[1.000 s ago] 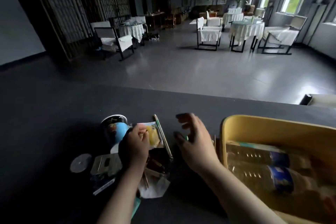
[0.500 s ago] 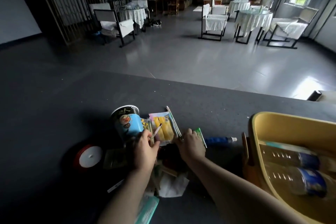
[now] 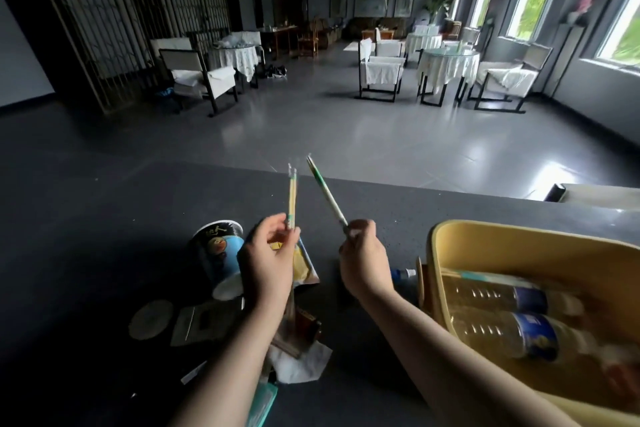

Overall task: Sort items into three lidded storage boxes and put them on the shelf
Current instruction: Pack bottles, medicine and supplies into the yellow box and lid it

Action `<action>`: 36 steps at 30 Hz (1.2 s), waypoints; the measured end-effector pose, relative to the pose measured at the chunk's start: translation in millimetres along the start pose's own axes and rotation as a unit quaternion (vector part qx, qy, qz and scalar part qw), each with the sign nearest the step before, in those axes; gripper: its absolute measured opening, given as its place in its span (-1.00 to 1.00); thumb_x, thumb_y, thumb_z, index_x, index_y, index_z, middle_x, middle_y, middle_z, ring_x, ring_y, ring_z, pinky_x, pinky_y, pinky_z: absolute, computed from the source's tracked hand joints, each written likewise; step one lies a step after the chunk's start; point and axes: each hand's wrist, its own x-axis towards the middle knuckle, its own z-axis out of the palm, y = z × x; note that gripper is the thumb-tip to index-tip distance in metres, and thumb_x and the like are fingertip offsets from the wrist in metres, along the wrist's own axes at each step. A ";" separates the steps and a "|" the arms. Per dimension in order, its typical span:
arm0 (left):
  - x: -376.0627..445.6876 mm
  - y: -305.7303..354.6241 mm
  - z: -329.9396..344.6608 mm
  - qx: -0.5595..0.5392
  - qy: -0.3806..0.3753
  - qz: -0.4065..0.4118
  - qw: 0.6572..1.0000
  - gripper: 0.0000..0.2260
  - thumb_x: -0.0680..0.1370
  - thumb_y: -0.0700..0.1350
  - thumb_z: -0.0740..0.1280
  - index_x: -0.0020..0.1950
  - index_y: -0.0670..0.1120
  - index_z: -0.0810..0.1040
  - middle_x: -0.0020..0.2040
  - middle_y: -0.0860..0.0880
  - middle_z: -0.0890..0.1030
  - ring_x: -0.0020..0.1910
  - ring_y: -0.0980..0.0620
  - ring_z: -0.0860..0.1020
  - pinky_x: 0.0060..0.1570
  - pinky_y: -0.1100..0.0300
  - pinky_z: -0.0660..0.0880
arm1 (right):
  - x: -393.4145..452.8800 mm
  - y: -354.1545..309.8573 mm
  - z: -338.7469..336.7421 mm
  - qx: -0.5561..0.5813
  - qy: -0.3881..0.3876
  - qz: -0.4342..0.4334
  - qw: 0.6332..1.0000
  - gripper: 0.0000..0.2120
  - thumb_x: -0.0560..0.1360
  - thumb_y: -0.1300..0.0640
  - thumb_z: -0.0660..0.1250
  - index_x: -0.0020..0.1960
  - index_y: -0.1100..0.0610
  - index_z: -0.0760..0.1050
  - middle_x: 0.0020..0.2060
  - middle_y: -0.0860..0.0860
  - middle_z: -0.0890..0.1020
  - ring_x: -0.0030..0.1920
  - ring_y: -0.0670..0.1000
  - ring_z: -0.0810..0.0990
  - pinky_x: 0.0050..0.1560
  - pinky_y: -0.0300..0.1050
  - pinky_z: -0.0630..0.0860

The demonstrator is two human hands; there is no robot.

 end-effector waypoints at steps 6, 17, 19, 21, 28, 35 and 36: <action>-9.8 75.8 33.9 -0.071 -0.028 0.148 0.986 -0.81 0.44 -0.17 0.46 0.00 0.04 0.59 -0.16 0.12 0.64 -0.22 0.21 0.59 -0.17 0.37 0.49 | 2.3 6.8 -121.5 0.036 0.124 -0.138 0.982 -0.83 0.59 0.02 0.20 -0.05 0.00 0.55 -0.42 -0.08 0.53 -0.40 -0.13 0.48 -0.41 -0.21 0.35; -69.3 130.3 133.1 -0.002 -0.197 0.446 0.873 -0.86 0.48 -0.20 0.42 0.04 -0.14 0.65 -0.09 -0.02 0.64 -0.14 0.03 0.61 -0.17 0.15 0.56 | 16.3 170.1 -289.4 -0.334 0.049 -0.088 0.937 -0.80 0.53 0.18 0.32 0.11 0.03 0.62 0.15 0.02 0.58 0.14 0.07 0.55 0.02 -0.22 0.42; -74.6 131.7 142.5 0.026 -0.211 0.482 0.850 -0.82 0.45 -0.24 0.45 0.04 -0.15 0.66 -0.10 -0.04 0.64 -0.16 0.02 0.61 -0.19 0.16 0.58 | 21.3 180.8 -288.1 -0.368 -0.008 -0.114 0.923 -0.78 0.52 0.18 0.33 0.14 0.04 0.62 0.21 0.01 0.57 0.21 0.08 0.53 0.13 -0.17 0.43; -78.5 131.6 148.5 0.041 -0.225 0.494 0.839 -0.81 0.44 -0.25 0.46 0.04 -0.14 0.66 -0.12 -0.03 0.65 -0.17 0.03 0.61 -0.19 0.20 0.56 | 29.0 183.1 -277.4 -0.396 -0.036 -0.159 0.904 -0.81 0.52 0.11 0.31 0.08 0.01 0.63 0.14 -0.03 0.59 0.16 0.07 0.55 0.06 -0.13 0.49; -88.1 131.7 165.5 0.065 -0.283 0.477 0.830 -0.80 0.41 -0.25 0.49 0.01 -0.11 0.67 -0.13 -0.02 0.65 -0.19 0.02 0.62 -0.21 0.21 0.54 | 50.9 184.8 -247.1 -0.390 -0.050 -0.139 0.909 -0.76 0.52 0.05 0.31 0.17 -0.03 0.56 0.17 -0.05 0.59 0.16 0.05 0.56 0.05 -0.16 0.47; -99.9 129.9 205.1 0.101 -0.412 0.512 0.747 -0.77 0.42 -0.34 0.43 0.04 -0.15 0.64 -0.08 -0.09 0.65 -0.09 -0.06 0.61 -0.14 0.08 0.60 | 26.7 191.5 -332.0 -0.016 0.145 0.030 0.989 -0.86 0.49 0.18 0.37 -0.03 -0.03 0.60 -0.11 0.02 0.68 -0.15 0.04 0.66 -0.08 -0.08 0.61; -103.5 126.8 214.1 0.115 -0.428 0.520 0.730 -0.76 0.45 -0.36 0.38 0.08 -0.16 0.63 -0.04 -0.10 0.64 -0.05 -0.07 0.60 -0.11 0.07 0.59 | 22.4 193.8 -336.9 0.038 0.188 0.033 0.981 -0.88 0.53 0.19 0.32 -0.01 0.02 0.59 -0.12 0.09 0.68 -0.17 0.08 0.66 -0.03 0.05 0.61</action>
